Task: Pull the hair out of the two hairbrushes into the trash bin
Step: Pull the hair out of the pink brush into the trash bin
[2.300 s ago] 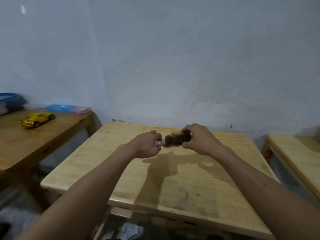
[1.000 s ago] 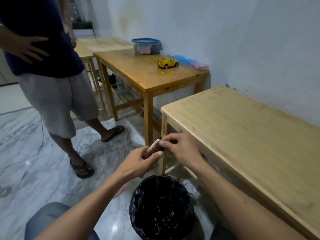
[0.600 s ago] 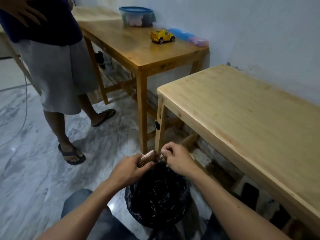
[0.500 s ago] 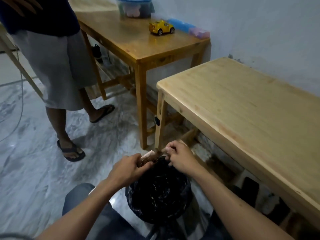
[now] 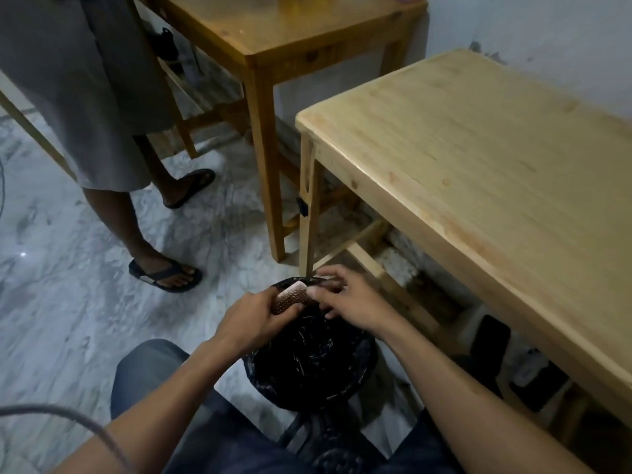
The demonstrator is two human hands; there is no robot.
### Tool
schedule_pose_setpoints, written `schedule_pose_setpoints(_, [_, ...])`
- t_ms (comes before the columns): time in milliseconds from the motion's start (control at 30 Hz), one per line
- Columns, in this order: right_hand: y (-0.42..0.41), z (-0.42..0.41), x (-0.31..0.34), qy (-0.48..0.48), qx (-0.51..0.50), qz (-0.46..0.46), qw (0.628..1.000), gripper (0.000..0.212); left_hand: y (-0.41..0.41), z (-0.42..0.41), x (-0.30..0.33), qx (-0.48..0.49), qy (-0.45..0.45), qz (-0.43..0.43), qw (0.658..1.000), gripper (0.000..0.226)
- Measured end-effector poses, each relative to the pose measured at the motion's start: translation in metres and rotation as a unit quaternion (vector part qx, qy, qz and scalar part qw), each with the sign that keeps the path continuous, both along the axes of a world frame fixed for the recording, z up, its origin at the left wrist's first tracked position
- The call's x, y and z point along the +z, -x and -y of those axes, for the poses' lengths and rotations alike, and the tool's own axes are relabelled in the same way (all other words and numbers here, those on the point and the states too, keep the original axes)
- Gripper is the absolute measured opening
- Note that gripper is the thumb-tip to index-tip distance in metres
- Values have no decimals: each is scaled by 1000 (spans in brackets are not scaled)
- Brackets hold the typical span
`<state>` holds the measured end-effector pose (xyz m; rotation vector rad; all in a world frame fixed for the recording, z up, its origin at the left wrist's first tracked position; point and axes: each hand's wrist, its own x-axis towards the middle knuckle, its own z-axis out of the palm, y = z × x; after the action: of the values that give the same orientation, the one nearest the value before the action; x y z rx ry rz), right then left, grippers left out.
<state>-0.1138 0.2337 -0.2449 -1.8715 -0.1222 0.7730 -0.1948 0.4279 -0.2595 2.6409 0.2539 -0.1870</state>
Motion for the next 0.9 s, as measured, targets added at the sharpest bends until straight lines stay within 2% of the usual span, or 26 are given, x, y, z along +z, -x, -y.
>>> schedule_pose_setpoints(67, [-2,-3,-11,30,-5,16,999,18,0,0,-5,1,-4,-13,1000,41])
schedule_pose_setpoints(167, [-12,3,-17,63,-67,22,996,21,1,-13,-15,24,8,-41,999,57])
schedule_pose_setpoints(300, [-22,23,-27,115,-134,35,984,13,2,-36,-23,66,32,-64,995,73])
schedule_pose_setpoints(400, [-22,26,-41,154,-137,38,978,23,-2,-38,-22,95,87,-92,987,61])
schedule_pose_setpoints(467, [-17,23,-39,189,-62,36,979,19,-5,-32,-16,87,122,-122,981,41])
schedule_pose_setpoints(500, [-15,21,-35,202,-12,34,979,27,-6,-28,-12,70,130,-136,980,36])
schedule_pose_setpoints(600, [-8,14,-29,182,40,14,982,50,-5,-18,-4,34,148,-144,978,34])
schedule_pose_setpoints(700, [-4,3,-26,112,8,-4,994,50,-1,-8,0,43,269,-149,951,35])
schedule_pose_setpoints(800, [-2,-2,-25,23,-5,-32,999,34,1,-4,2,46,329,-157,930,38])
schedule_pose_setpoints(900, [-2,-4,-26,39,-31,11,999,9,1,-2,4,40,307,-133,942,34])
